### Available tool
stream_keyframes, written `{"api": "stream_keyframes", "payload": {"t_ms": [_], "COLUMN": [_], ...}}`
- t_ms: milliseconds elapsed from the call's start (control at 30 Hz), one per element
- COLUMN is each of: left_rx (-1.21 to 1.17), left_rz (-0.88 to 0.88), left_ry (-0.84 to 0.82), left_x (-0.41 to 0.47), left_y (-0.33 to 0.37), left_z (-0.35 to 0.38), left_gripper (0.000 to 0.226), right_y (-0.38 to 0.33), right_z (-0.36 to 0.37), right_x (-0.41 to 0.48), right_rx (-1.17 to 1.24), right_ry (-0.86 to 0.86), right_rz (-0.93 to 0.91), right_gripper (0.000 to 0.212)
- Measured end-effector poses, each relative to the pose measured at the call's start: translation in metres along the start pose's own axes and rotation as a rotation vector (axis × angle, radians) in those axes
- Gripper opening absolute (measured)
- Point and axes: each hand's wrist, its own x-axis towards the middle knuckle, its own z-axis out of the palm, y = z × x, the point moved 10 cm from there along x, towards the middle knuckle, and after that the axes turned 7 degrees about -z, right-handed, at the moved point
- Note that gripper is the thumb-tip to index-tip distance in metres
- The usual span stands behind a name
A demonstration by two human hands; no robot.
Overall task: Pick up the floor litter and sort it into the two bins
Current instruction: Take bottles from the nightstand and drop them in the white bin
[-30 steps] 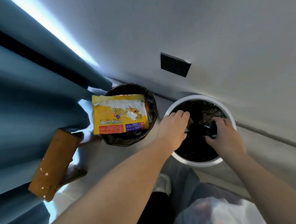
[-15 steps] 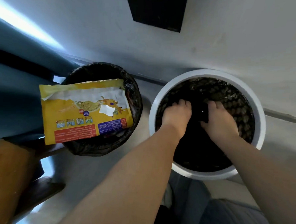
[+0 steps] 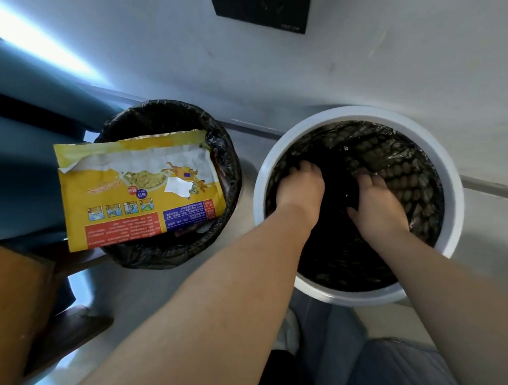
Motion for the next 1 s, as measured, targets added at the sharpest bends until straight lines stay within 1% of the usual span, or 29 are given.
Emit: {"api": "stream_keyframes", "payload": {"t_ms": [100, 200, 300, 400, 567, 700, 767, 867, 1000], "left_rx": [0.099, 0.200, 0.231, 0.214, 0.082, 0.011, -0.052, -0.122, -0.227], "left_rz": [0.057, 0.115, 0.104, 0.059, -0.069, -0.188, -0.260, -0.369, -0.575], "left_ry": [0.046, 0.051, 0.036, 0.008, 0.056, 0.158, 0.228, 0.258, 0.324], "left_x": [-0.025, -0.060, -0.105, -0.157, -0.266, -0.370, -0.420, -0.488, -0.574], "left_y": [0.005, 0.002, -0.014, -0.036, -0.081, -0.117, -0.134, -0.157, -0.193], "left_z": [-0.017, -0.038, -0.069, -0.110, -0.208, -0.289, -0.321, -0.345, -0.356], "left_gripper": [0.065, 0.068, 0.070, 0.075, 0.072, 0.073, 0.072, 0.072, 0.072], "right_y": [-0.013, -0.029, -0.048, -0.078, -0.143, -0.197, -0.227, -0.274, -0.342], "right_z": [-0.018, -0.043, -0.075, -0.116, -0.201, -0.269, -0.293, -0.314, -0.339], "right_x": [-0.021, -0.055, -0.097, -0.144, -0.240, -0.323, -0.359, -0.402, -0.456], "right_rx": [-0.018, -0.120, -0.276, -0.321, -0.331, -0.267, -0.249, -0.223, -0.202], "right_ry": [0.005, -0.005, -0.036, -0.043, -0.016, 0.088, 0.101, 0.076, 0.106], "right_rz": [-0.061, -0.111, -0.127, -0.165, -0.256, -0.331, -0.379, -0.470, -0.655], "right_gripper": [0.068, 0.073, 0.076, 0.075, 0.075, 0.076, 0.077, 0.076, 0.074]}}
